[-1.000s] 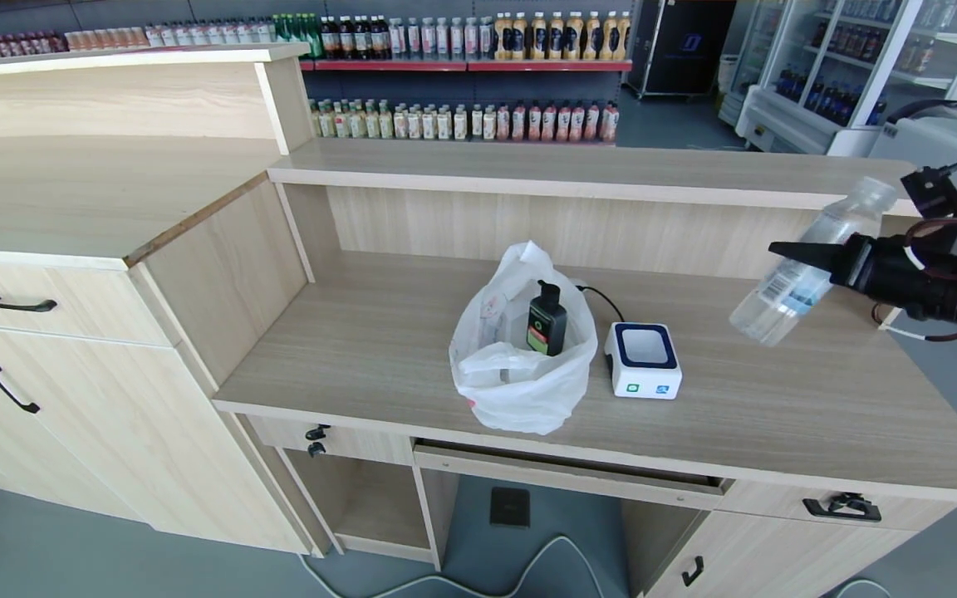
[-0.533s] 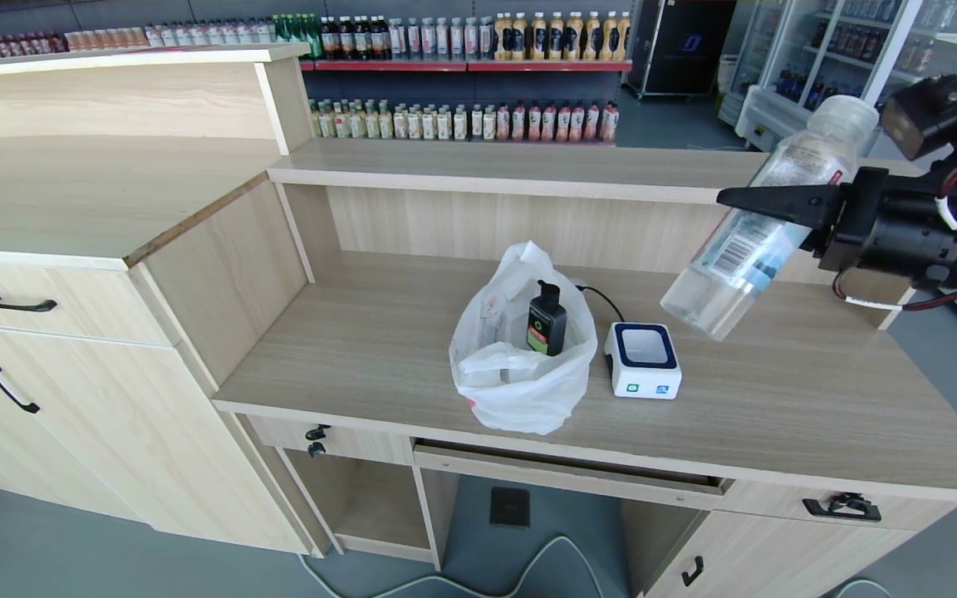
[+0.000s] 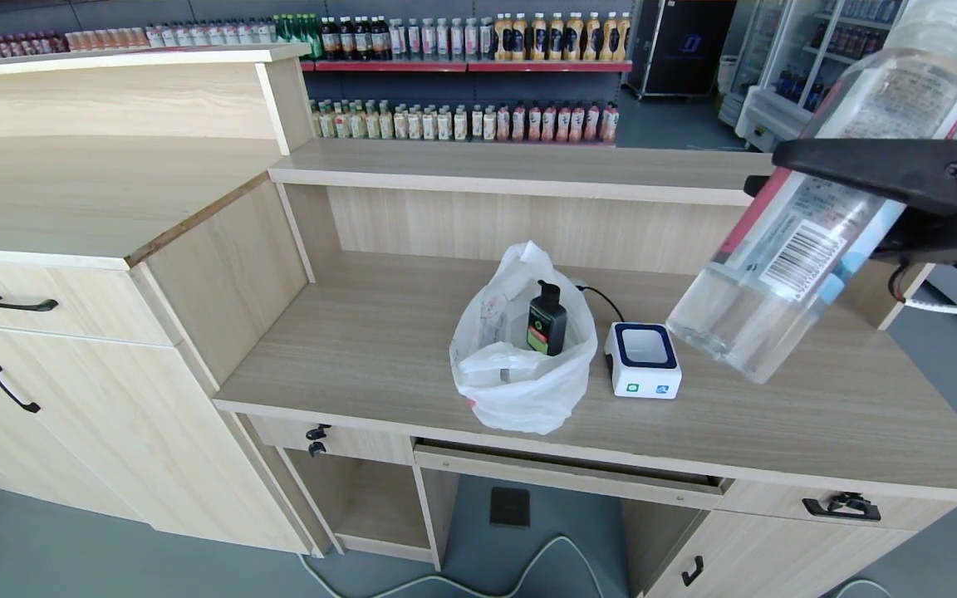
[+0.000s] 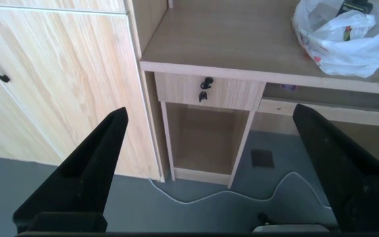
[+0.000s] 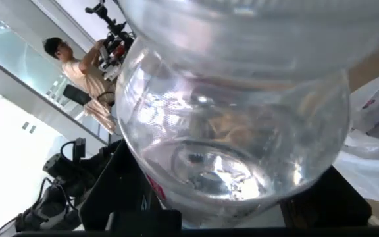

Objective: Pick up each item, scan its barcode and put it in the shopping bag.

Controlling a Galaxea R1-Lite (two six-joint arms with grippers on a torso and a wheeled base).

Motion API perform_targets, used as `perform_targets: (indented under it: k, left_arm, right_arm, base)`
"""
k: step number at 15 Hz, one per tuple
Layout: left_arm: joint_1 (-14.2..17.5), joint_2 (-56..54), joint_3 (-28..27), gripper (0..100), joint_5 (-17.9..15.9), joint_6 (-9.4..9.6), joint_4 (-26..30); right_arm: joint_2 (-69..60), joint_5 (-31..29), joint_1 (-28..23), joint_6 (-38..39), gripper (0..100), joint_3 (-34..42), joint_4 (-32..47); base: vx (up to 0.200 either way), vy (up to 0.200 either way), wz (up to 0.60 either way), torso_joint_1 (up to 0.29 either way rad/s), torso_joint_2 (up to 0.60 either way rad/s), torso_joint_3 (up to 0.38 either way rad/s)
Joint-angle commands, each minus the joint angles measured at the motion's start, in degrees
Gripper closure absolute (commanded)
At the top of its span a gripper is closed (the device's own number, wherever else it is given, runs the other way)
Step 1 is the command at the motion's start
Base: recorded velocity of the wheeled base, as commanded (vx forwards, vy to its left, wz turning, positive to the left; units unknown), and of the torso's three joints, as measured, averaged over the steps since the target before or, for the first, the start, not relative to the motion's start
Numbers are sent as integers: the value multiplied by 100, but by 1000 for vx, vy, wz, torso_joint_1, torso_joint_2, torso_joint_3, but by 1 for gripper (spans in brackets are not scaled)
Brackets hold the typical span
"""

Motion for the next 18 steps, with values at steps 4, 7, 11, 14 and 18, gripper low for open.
perform_targets:
  k: [4,7,11,14,18]
  left_arm:
    - [0,0,1,0,0,2,-1]
    - [0,9,1,0,0,2,-1]
    - [0,0,1,0,0,2,-1]
    - [0,9,1,0,0,2,-1]
    - [0,9,1,0,0,2,-1]
  right_arm:
    - [-499,18,345,-11,100,253,-1]
    - [-578,273,477,-11,100,139,-1]
    - [-710,282,670,-11,100,270,16]
    - [-815,291,758,-11,100,429,16]
    - [-1061,282,1021,-11,100,481,368]
  base:
    - [0,0,0,0,0,0]
    - [0,0,0,0,0,0]
    - [0,0,0,0,0,0]
    - [0,0,0,0,0,0]
    - [0,0,0,0,0,0]
